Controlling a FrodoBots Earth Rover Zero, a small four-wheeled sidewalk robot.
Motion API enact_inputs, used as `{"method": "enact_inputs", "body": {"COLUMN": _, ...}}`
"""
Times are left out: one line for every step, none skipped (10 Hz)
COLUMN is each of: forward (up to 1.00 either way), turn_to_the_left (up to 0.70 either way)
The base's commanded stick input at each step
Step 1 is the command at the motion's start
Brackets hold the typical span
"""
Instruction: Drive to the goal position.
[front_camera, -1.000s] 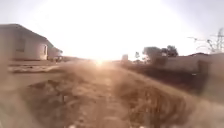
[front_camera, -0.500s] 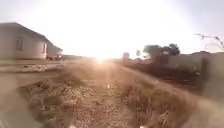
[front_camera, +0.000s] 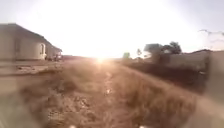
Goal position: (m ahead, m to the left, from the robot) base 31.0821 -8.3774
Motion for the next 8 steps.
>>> {"method": "enact_inputs", "body": {"forward": 0.70, "turn_to_the_left": 0.01}}
{"method": "enact_inputs", "body": {"forward": 0.70, "turn_to_the_left": 0.00}}
{"method": "enact_inputs", "body": {"forward": 0.70, "turn_to_the_left": 0.00}}
{"method": "enact_inputs", "body": {"forward": 0.70, "turn_to_the_left": 0.00}}
{"method": "enact_inputs", "body": {"forward": 0.70, "turn_to_the_left": 0.00}}
{"method": "enact_inputs", "body": {"forward": 0.70, "turn_to_the_left": 0.00}}
{"method": "enact_inputs", "body": {"forward": 0.70, "turn_to_the_left": 0.00}}
{"method": "enact_inputs", "body": {"forward": 0.70, "turn_to_the_left": 0.00}}
